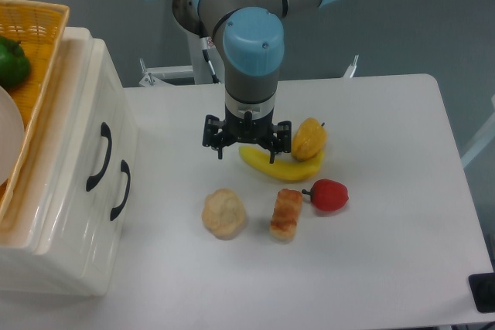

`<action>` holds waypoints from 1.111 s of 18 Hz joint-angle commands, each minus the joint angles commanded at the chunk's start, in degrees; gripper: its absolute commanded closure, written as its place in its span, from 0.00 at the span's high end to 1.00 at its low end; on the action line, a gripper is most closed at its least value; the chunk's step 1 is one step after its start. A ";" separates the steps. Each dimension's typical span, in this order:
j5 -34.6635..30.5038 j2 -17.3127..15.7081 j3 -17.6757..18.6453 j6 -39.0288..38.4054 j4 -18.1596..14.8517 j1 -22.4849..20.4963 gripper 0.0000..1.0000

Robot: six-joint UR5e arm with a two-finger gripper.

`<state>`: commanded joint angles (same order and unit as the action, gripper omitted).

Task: Slide open the top white drawer
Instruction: 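Lift the gripper off the fruit and move it toward the cabinet, then move the gripper to the upper drawer's black handle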

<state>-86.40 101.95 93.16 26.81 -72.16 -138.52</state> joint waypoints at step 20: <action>6.15 -0.79 -0.09 -5.53 -1.93 0.53 1.00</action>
<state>-80.25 101.16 93.08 21.28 -74.09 -137.99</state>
